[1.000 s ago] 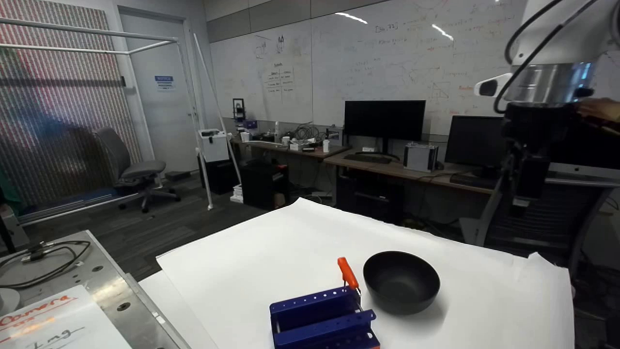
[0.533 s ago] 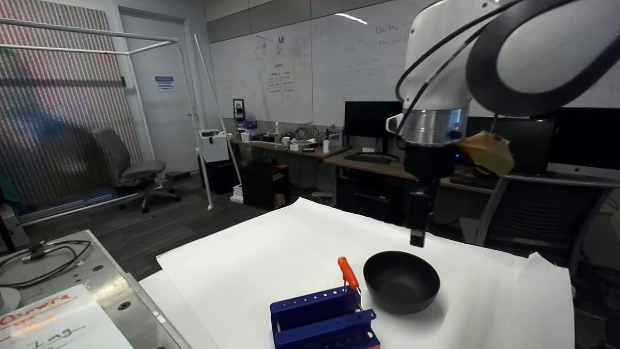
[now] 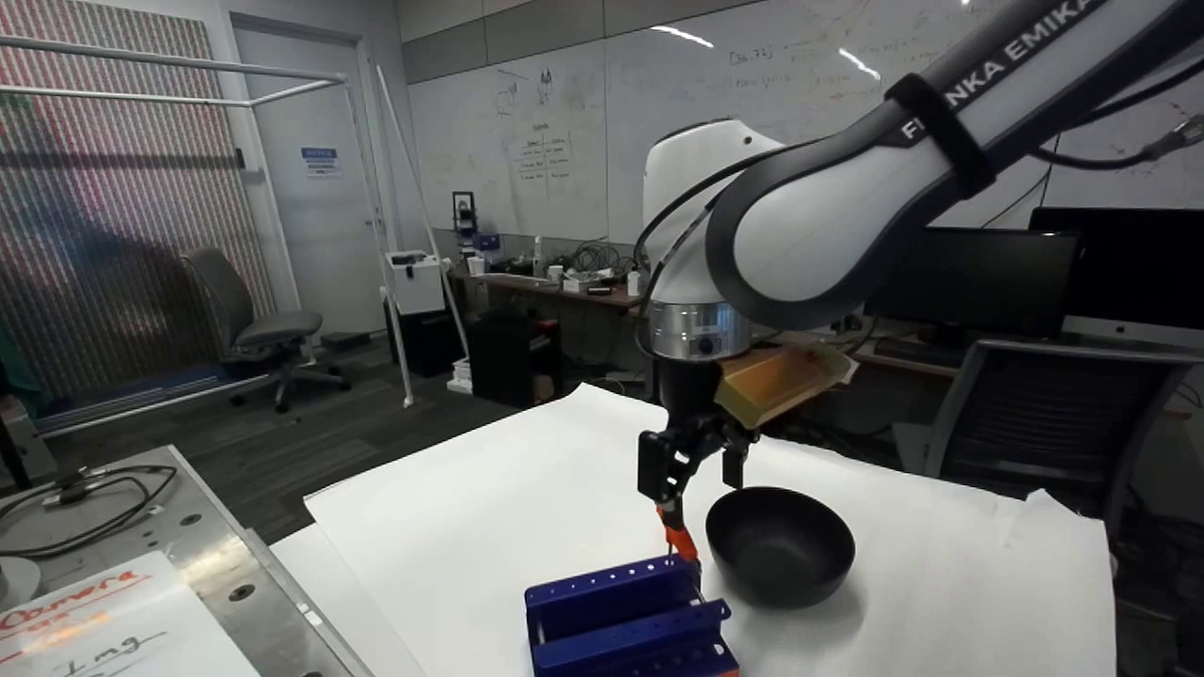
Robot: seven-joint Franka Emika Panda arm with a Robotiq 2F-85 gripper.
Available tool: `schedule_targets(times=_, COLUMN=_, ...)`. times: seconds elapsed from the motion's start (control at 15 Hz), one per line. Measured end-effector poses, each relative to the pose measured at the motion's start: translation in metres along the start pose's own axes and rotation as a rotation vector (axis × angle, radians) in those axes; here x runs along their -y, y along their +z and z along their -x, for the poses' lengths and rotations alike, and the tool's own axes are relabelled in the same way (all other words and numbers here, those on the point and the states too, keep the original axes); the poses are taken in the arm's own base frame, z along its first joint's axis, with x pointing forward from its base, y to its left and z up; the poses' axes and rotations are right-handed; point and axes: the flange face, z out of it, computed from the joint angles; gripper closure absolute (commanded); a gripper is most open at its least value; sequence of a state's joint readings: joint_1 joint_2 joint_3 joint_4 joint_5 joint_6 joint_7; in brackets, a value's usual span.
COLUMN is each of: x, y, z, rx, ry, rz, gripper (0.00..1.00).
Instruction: Put the wrench inside the black bowl
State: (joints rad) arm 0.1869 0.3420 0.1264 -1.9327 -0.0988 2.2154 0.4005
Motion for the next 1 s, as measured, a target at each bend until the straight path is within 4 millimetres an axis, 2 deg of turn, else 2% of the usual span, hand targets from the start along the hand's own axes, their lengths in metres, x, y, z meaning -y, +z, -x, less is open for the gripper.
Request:
schedule_targets(times=0.13, x=0.008, y=0.010, z=-0.010, rx=-0.002, ry=0.053, rz=-0.003, gripper=0.04)
schedule_targets(times=0.2, x=0.010, y=0.014, z=-0.014, rx=-0.002, ry=0.074, rz=-0.002, gripper=0.26)
schedule_targets(times=0.33, x=0.015, y=0.023, z=-0.020, rx=0.000, ry=0.109, rz=0.003, gripper=0.30)
schedule_targets(times=0.6, x=0.020, y=0.033, z=-0.027, rx=0.001, ry=0.151, rz=0.013, gripper=0.63)
schedule_targets(times=0.87, x=0.023, y=0.033, z=-0.028, rx=-0.003, ry=0.160, rz=0.014, gripper=0.94)
schedule_targets(times=1.0, x=0.024, y=0.033, z=-0.028, rx=-0.004, ry=0.160, rz=0.014, gripper=0.93)
